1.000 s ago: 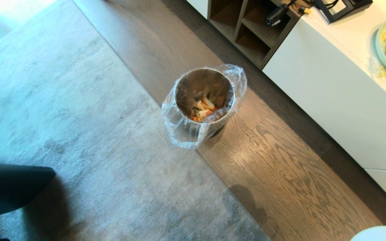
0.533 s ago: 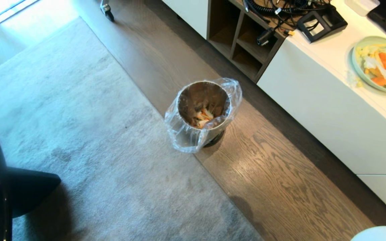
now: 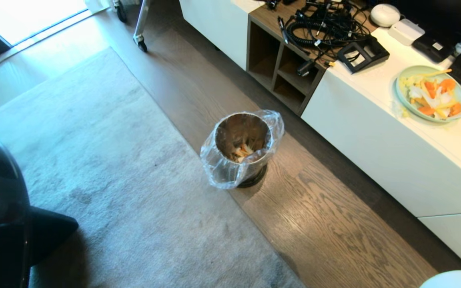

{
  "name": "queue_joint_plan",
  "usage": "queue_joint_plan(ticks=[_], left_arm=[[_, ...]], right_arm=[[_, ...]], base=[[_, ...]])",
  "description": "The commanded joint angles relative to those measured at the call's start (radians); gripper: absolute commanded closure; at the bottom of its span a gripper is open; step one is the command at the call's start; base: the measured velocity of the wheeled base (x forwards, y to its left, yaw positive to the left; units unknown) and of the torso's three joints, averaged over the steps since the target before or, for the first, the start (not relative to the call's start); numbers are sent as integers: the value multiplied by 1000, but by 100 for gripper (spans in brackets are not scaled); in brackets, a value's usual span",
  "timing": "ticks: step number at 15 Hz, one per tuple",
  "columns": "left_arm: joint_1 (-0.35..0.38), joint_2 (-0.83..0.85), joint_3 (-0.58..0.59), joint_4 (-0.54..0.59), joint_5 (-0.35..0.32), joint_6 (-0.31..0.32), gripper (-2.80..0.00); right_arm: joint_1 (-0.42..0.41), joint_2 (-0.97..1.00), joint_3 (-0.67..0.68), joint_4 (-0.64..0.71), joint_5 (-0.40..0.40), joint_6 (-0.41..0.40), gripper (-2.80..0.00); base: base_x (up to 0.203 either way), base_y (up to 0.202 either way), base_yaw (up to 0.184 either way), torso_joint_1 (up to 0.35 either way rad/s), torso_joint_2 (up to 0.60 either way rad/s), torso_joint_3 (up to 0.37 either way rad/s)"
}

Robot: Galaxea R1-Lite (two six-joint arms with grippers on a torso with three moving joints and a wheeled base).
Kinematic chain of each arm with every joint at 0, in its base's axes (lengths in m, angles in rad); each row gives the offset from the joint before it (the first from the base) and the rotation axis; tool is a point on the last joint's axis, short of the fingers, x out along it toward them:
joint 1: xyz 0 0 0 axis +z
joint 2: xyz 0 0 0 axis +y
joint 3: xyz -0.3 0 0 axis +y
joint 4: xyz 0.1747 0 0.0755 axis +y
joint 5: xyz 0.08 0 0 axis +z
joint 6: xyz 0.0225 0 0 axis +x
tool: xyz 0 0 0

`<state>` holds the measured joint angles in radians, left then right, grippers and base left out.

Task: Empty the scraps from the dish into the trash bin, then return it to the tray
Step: Put the bowl back to the table

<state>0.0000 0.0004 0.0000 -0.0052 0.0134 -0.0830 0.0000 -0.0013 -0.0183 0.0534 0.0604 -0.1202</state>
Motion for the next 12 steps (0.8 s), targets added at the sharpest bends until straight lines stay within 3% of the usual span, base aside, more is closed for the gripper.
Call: queue_joint_plan(ticks=[1,12], left_arm=[[0,0,0,-1,0,0,0],[0,0,0,-1,0,-1,0]], right_arm=[[0,1,0,0,1,-1,0],[0,1,0,0,1,-1,0]], base=[[0,0,0,7,2,208],[0,0,0,1,2,203]])
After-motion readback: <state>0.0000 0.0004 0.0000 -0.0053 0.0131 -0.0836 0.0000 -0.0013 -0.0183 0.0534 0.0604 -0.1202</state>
